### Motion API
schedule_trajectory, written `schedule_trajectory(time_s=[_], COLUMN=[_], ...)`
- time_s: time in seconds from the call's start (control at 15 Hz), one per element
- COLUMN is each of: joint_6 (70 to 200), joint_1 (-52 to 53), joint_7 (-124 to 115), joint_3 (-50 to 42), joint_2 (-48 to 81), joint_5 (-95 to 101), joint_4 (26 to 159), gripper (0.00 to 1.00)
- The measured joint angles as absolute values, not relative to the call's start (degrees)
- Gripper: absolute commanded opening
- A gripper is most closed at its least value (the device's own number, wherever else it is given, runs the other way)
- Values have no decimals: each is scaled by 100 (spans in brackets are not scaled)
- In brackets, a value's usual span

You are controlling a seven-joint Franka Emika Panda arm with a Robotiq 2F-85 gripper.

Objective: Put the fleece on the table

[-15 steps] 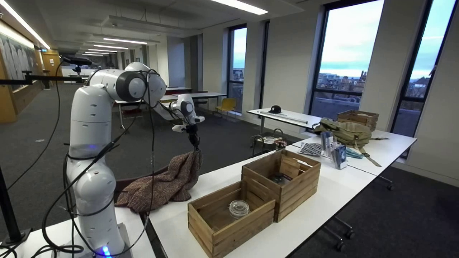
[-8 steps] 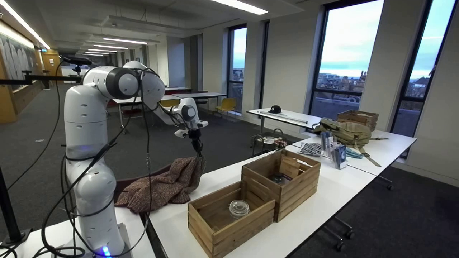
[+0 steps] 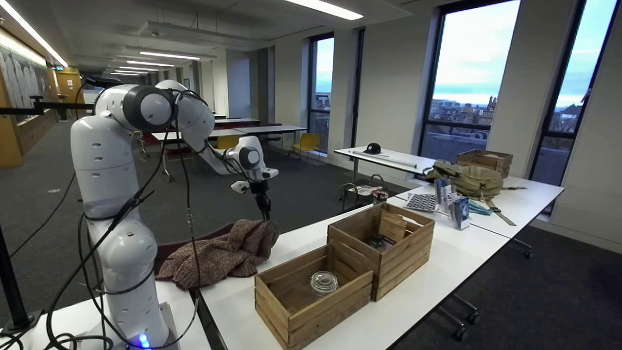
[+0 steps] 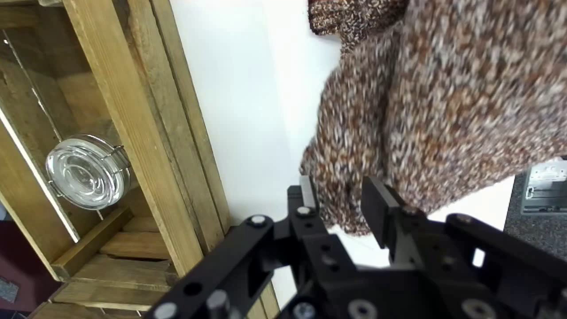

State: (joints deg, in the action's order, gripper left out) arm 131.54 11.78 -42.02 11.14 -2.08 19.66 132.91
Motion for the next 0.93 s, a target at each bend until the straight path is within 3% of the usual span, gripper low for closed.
schedule_trajectory(time_s=[0.33,0.93], joint_6=[13172,14044], joint_1=[1183,1508], joint_7=[-4202,-3812], joint_3=[1133,1754], joint_2=[-398,-395], joint_5=[1971,2002], joint_4=[13498,13629], gripper=[100,100])
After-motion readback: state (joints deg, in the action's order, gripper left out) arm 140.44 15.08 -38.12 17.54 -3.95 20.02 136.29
